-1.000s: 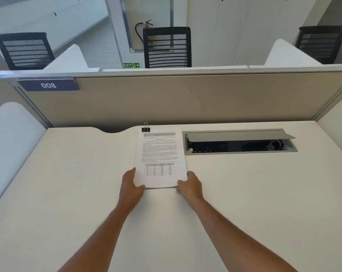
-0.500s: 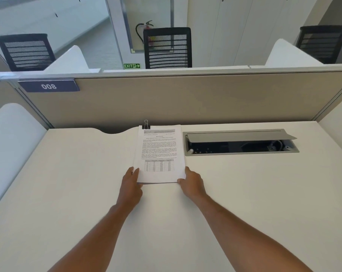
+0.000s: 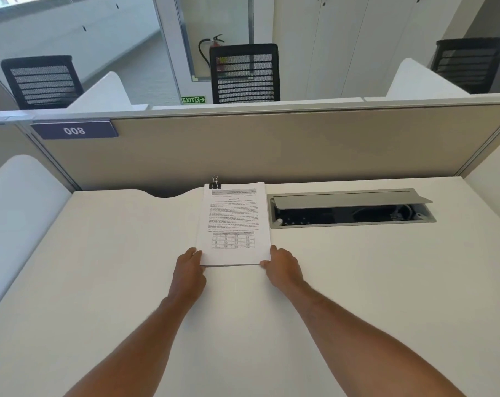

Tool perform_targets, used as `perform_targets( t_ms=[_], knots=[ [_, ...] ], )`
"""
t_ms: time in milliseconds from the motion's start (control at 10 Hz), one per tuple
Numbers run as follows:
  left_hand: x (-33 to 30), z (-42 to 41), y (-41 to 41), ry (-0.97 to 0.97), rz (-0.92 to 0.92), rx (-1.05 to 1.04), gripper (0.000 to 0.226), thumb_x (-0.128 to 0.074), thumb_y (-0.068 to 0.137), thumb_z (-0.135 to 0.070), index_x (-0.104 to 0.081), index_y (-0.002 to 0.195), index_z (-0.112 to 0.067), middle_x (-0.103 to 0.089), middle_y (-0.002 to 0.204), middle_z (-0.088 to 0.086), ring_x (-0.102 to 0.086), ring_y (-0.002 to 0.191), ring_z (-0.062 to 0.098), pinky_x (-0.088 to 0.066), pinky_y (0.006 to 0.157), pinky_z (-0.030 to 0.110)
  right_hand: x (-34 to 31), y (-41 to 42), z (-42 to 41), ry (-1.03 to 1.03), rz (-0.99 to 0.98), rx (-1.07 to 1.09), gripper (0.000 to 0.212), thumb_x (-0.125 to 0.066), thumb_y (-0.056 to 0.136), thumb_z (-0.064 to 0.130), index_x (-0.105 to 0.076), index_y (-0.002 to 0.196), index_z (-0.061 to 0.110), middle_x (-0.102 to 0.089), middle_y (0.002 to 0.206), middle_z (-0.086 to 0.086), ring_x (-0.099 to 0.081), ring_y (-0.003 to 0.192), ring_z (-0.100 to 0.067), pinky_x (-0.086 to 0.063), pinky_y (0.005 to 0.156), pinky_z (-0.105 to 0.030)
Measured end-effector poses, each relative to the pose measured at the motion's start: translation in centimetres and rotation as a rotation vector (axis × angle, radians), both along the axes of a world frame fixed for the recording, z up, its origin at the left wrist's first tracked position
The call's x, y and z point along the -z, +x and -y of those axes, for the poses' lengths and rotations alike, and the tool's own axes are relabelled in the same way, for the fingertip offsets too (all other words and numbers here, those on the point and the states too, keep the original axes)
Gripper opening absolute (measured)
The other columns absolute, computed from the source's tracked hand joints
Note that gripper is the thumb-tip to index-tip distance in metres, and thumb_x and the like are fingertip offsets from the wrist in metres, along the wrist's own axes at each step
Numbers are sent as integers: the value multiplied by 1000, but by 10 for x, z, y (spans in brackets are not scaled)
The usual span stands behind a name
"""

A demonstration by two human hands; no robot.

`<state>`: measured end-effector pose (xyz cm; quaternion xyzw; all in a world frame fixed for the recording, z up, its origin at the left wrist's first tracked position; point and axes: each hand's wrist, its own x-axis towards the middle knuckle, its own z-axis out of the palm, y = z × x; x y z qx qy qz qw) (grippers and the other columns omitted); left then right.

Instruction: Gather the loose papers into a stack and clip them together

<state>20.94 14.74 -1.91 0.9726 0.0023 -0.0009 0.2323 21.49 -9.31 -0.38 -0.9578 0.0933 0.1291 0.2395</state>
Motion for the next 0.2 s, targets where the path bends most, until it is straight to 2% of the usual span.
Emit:
perform_targets(
  t_ms=[100,200],
  knots=[
    [2,-1,-1,-13,-12,-24,20,-54,84,13,-64,98,5,-62,109,16,-55,105,40,-45,87,35,-3,-1,1,14,-20,-3,37,-56,99,36,-52,121,6,-62,119,-12,-61,112,-33,-49,87,-38],
    [11,1,-15,-16,5,-51,31,-58,87,8,-62,118,7,-60,121,19,-52,116,41,-42,99,37,-2,-5,3,69,-30,10,38,-61,96,34,-50,121,7,-59,121,-11,-61,113,-32,-50,89,-38]
  ],
)
